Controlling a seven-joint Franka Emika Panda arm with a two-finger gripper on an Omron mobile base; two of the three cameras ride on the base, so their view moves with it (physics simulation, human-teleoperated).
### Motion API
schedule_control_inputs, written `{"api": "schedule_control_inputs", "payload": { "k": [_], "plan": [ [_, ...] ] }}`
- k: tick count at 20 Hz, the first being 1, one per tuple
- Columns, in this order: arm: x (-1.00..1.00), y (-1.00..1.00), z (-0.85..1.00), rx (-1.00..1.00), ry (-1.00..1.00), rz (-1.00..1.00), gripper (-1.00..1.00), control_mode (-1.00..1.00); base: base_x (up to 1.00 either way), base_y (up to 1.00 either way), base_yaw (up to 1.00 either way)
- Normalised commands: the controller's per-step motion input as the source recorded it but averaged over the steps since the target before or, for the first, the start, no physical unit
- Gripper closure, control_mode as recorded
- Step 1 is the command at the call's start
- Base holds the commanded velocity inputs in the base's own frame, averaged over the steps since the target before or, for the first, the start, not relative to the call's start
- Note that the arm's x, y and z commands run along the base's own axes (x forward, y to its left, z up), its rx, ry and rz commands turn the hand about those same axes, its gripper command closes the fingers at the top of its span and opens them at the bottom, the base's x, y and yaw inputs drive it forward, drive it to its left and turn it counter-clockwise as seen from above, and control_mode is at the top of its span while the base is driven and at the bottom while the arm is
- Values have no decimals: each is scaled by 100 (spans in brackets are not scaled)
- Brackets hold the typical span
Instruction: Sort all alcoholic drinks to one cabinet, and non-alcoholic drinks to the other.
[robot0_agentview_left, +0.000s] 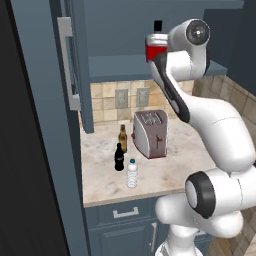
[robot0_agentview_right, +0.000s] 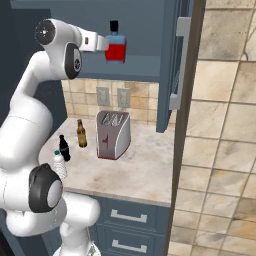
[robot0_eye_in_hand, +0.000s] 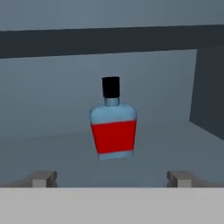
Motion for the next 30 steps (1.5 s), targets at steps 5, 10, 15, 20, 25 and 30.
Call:
{"api": "schedule_control_inputs", "payload": {
  "k": [5,10,15,20,25,30],
  "plan": [
    [-53,4,0,8,12,0,-100,-100,0,0,0],
    [-59,4,-5,6,7,0,-100,-100,0,0,0],
    [-61,11,-18,3,2,0,-100,-100,0,0,0],
    [-59,18,-25,1,1,2,-100,-100,0,0,0],
    [-55,16,-25,0,2,1,-100,-100,0,0,0],
    [-49,23,-26,0,4,1,-100,-100,0,0,0]
  ]
}}
